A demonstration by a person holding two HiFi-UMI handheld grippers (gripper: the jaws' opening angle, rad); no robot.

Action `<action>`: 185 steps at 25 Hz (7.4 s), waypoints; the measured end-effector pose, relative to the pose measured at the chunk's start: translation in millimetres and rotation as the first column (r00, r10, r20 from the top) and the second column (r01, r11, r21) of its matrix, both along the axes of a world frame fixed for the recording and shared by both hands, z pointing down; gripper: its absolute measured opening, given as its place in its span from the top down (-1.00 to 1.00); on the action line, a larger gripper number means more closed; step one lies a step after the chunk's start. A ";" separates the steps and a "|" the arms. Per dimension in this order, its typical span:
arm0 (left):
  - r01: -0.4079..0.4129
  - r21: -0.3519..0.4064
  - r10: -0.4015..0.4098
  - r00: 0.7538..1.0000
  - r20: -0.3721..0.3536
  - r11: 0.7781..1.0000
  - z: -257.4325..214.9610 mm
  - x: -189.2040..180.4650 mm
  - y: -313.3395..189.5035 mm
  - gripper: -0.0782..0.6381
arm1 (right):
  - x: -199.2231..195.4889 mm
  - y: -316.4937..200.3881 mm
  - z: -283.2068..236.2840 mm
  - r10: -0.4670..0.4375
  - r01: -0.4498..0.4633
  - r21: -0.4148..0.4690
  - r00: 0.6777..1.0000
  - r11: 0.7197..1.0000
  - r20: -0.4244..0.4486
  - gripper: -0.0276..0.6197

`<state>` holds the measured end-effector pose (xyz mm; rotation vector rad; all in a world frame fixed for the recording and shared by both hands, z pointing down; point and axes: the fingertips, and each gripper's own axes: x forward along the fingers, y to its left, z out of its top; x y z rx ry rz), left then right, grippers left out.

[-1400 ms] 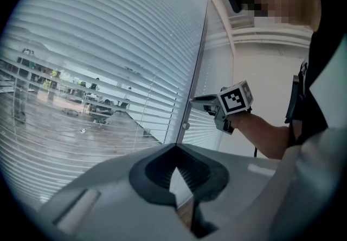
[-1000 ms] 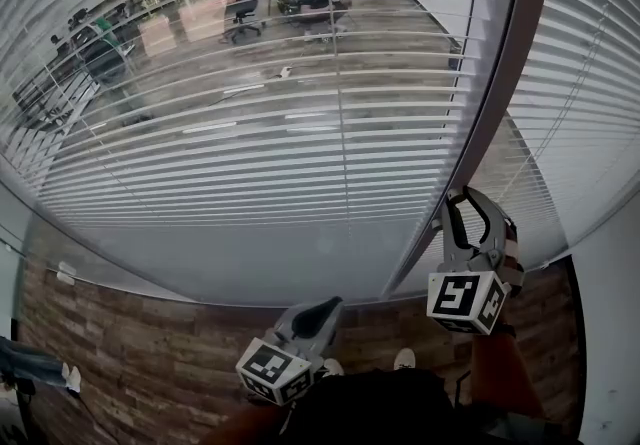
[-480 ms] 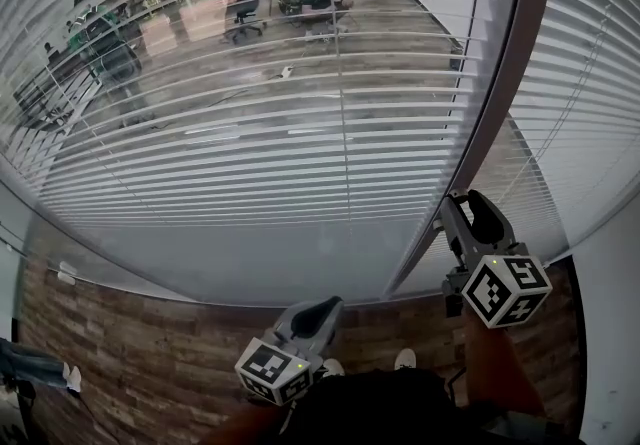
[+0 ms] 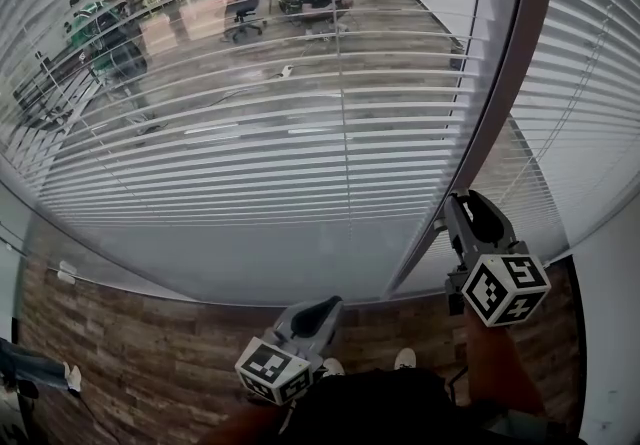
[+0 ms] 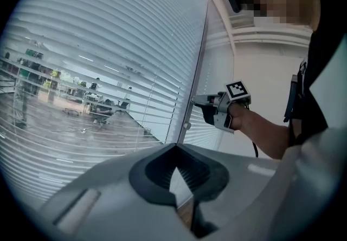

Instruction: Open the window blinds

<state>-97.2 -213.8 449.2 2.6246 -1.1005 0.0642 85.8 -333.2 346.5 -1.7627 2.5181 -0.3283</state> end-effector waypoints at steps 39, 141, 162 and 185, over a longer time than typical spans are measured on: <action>0.001 -0.003 -0.001 1.000 -0.005 1.000 -4.2 3.7 -3.4 0.78 | -5.3 0.2 1.2 0.195 -0.044 0.212 0.606 0.976 -0.771 0.45; -0.139 0.045 0.141 0.988 -0.062 0.989 -41.7 -25.4 40.2 0.78 | -100.4 147.6 28.5 -0.223 0.228 0.013 0.961 0.974 -0.164 0.83; 0.109 0.055 -0.107 0.993 -0.048 0.992 -87.3 77.5 142.2 0.78 | 10.2 241.8 -19.4 -0.425 0.426 0.003 0.902 0.905 -0.078 0.83; 0.261 -0.017 -0.260 0.963 0.066 0.965 -54.8 146.2 251.8 0.78 | 106.3 338.6 46.4 -0.509 0.511 -0.060 0.860 0.858 0.046 0.83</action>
